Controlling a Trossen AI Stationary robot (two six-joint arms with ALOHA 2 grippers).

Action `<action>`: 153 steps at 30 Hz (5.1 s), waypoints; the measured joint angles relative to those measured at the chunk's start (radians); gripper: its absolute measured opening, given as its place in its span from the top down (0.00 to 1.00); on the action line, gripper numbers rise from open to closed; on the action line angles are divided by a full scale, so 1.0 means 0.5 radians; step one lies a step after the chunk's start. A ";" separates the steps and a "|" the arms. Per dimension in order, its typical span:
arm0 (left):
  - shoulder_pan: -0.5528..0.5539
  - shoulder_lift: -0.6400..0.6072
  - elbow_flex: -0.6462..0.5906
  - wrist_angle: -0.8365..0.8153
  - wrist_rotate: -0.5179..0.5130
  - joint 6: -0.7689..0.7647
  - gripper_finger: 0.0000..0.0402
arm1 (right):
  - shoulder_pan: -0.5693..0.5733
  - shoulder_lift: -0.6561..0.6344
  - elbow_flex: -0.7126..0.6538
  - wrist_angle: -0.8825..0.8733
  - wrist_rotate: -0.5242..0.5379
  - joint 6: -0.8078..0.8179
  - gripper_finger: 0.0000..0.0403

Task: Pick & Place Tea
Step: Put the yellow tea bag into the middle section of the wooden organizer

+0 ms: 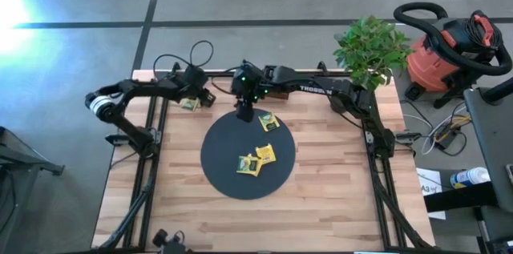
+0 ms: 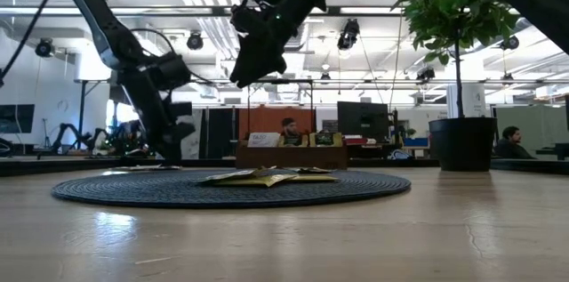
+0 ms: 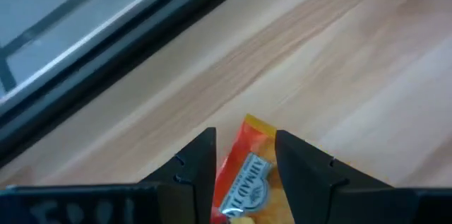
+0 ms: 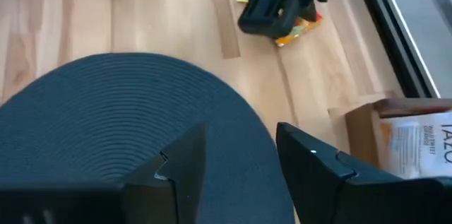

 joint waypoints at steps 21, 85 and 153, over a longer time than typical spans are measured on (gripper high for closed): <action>-0.059 0.107 0.079 -0.159 0.808 -0.996 0.65 | 0.018 0.001 -0.018 -0.004 0.005 0.180 0.62; -0.702 -0.026 -0.055 -0.248 -0.045 -1.348 0.69 | -0.100 0.002 -0.317 0.229 -0.231 0.464 0.68; -1.073 -0.169 -0.462 0.398 0.663 -1.254 0.69 | -0.021 0.241 -0.320 0.249 -0.610 1.461 0.68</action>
